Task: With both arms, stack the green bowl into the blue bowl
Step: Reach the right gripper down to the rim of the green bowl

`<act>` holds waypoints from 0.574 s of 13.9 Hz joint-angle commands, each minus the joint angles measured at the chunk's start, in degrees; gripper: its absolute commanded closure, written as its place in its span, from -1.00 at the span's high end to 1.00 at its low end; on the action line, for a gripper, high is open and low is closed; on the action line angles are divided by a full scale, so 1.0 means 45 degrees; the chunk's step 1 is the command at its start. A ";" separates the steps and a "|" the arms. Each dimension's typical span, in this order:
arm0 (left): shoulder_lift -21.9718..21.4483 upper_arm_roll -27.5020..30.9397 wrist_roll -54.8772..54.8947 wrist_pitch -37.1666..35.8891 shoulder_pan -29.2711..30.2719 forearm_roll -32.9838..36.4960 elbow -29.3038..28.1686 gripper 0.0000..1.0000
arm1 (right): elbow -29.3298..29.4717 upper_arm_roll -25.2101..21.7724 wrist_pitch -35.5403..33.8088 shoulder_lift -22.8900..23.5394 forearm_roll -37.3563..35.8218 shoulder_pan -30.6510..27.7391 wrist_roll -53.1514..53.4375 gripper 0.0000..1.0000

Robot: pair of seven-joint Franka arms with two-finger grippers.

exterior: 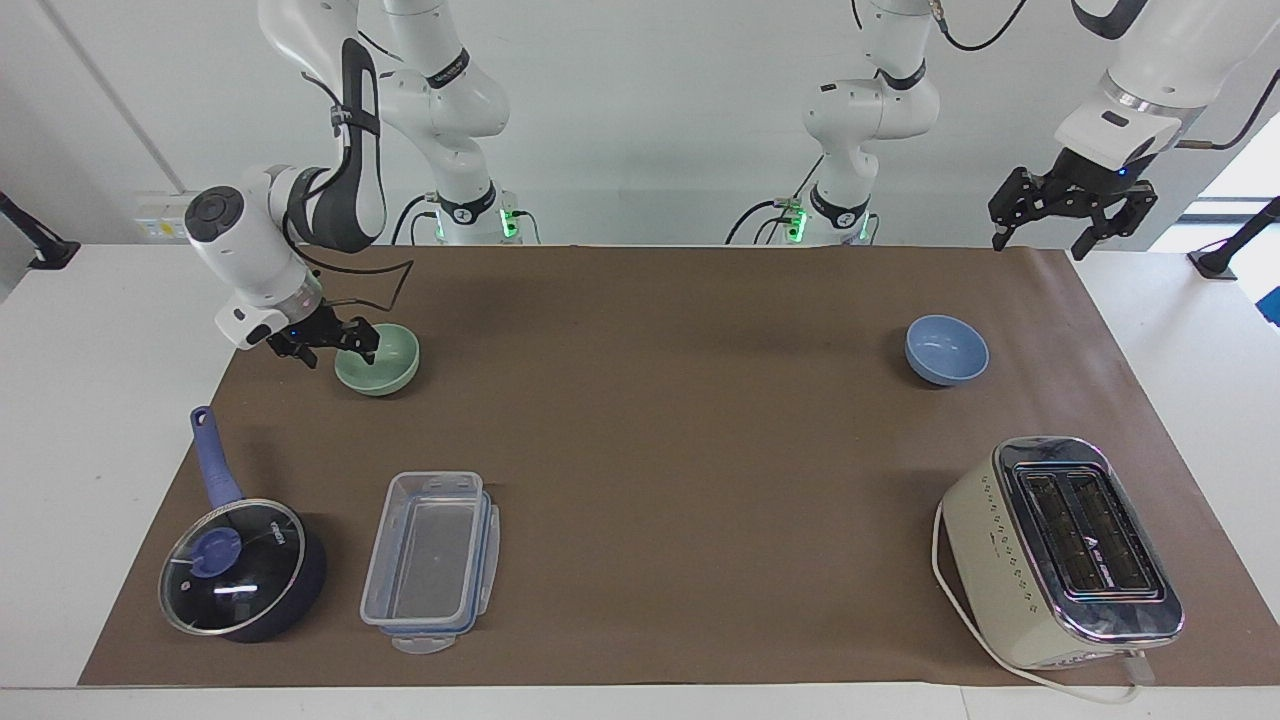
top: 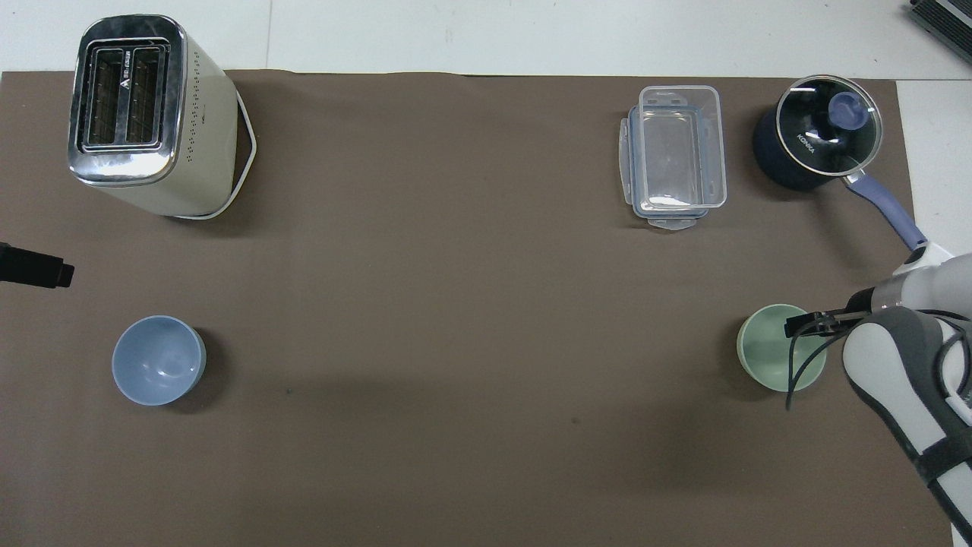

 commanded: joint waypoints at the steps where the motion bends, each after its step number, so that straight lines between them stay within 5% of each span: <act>1: -0.0193 -0.0015 0.0228 0.0092 0.0113 -0.0145 -0.0197 1.00 | -0.0156 0.0085 0.0280 0.0088 -0.0102 -0.0216 -0.0276 1.00; 8: -0.0369 -0.0015 0.1537 0.1594 0.1068 -0.0203 -0.2185 1.00 | -0.0079 0.0085 0.0436 0.0206 -0.0102 -0.0178 -0.0218 1.00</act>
